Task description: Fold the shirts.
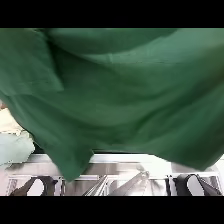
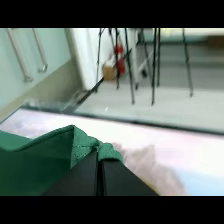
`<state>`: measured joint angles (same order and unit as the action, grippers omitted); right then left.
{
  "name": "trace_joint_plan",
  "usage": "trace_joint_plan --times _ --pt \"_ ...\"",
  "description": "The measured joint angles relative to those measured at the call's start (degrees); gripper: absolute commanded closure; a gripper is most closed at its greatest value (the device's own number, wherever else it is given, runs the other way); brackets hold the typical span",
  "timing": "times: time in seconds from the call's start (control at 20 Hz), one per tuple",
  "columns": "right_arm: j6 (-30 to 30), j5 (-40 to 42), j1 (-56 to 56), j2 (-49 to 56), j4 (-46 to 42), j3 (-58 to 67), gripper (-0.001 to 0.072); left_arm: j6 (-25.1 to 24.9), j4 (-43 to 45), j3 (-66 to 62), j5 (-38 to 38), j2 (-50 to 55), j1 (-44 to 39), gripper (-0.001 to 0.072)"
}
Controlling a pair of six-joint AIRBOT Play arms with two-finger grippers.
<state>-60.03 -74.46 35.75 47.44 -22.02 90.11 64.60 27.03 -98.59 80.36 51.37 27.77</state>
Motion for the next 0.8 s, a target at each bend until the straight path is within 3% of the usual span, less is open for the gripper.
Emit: trace_joint_plan --times 0.35,0.65,0.8 --pt "6.69 7.15 -6.93 20.52 -1.22 -21.03 0.0688 -4.31 12.26 9.27 -9.77 23.61 -17.86 0.0686" --pt "20.85 9.51 -7.91 49.05 15.45 -22.32 0.0688 -6.64 17.16 10.32 -17.94 44.3 -20.85 0.0688" --pt "24.57 7.04 -8.0 59.65 21.9 -17.79 0.0688 -7.21 17.77 9.68 -19.52 50.31 -20.52 0.0689"
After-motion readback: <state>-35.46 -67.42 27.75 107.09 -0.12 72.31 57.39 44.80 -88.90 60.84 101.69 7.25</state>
